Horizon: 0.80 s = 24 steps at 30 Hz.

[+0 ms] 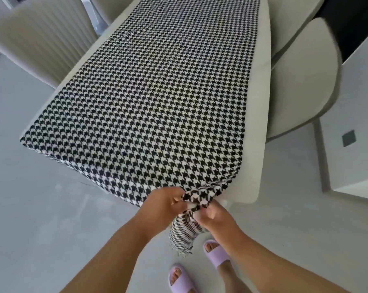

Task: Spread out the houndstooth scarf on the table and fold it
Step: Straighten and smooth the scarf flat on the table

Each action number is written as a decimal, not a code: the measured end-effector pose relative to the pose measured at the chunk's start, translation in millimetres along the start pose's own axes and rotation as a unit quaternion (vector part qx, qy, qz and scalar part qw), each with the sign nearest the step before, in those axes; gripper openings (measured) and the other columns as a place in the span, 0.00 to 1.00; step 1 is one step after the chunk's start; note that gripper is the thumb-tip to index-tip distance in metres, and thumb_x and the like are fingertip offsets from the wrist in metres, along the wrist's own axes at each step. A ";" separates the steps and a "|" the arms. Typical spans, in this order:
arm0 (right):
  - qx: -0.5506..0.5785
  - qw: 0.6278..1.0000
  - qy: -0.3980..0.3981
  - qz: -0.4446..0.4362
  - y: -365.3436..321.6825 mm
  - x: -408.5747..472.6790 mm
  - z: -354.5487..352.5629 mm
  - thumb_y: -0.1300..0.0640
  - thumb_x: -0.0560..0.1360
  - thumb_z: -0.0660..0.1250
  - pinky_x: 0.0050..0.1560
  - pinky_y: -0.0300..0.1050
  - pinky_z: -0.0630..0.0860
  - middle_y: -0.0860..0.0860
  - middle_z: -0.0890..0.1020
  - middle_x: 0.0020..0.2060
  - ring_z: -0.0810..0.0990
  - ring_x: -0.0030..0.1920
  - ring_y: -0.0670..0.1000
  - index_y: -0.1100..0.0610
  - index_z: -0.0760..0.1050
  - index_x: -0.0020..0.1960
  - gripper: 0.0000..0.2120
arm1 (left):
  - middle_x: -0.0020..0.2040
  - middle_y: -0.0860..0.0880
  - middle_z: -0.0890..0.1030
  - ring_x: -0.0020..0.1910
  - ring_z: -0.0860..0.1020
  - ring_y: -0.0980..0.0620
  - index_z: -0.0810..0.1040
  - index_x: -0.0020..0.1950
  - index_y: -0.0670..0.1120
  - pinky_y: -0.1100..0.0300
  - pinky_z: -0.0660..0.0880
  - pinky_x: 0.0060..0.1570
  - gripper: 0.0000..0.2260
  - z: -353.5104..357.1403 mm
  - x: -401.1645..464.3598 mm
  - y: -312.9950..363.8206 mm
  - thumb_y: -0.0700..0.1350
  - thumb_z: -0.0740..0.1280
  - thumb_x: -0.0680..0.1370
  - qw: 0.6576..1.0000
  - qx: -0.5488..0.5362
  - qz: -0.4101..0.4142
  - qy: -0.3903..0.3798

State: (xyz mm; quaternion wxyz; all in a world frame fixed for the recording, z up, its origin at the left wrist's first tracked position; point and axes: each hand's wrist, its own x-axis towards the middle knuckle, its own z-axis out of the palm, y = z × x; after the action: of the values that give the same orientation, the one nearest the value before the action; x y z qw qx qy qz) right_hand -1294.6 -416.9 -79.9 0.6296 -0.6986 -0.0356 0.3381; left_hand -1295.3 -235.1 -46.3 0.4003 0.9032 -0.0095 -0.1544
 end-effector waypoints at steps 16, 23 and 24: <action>-0.278 0.952 0.047 -0.116 -31.4 32.9 9.8 0.33 0.66 0.67 0.43 0.42 0.71 0.42 0.77 0.36 0.75 0.40 0.44 0.45 0.76 0.36 0.15 | 0.29 0.50 0.70 0.25 0.65 0.54 0.72 0.38 0.43 0.62 0.67 0.24 0.13 -73.8 -6.3 31.1 0.50 0.68 0.76 0.968 -0.206 -0.054 0.128; -0.048 0.992 0.009 -0.120 -110.6 31.8 18.0 0.51 0.76 0.67 0.38 0.46 0.70 0.49 0.75 0.30 0.71 0.33 0.49 0.50 0.74 0.36 0.10 | 0.49 0.51 0.77 0.44 0.78 0.53 0.73 0.55 0.55 0.59 0.78 0.43 0.23 -62.0 -31.0 27.0 0.59 0.74 0.64 0.941 -0.247 -0.080 0.215; -0.016 0.993 0.004 -0.120 -119.5 33.4 19.5 0.50 0.76 0.67 0.41 0.51 0.72 0.50 0.76 0.32 0.73 0.35 0.51 0.49 0.75 0.36 0.11 | 0.49 0.53 0.77 0.46 0.77 0.55 0.73 0.54 0.56 0.60 0.77 0.45 0.22 -58.6 -33.0 29.2 0.58 0.76 0.65 0.955 -0.207 -0.076 0.198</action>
State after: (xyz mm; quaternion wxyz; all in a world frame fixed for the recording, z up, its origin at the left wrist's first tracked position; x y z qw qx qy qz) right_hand -1234.0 -359.9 14.3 0.6546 -0.7007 -0.1220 0.2562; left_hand -1306.8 -208.1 20.9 0.5593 0.8112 0.1709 -0.0016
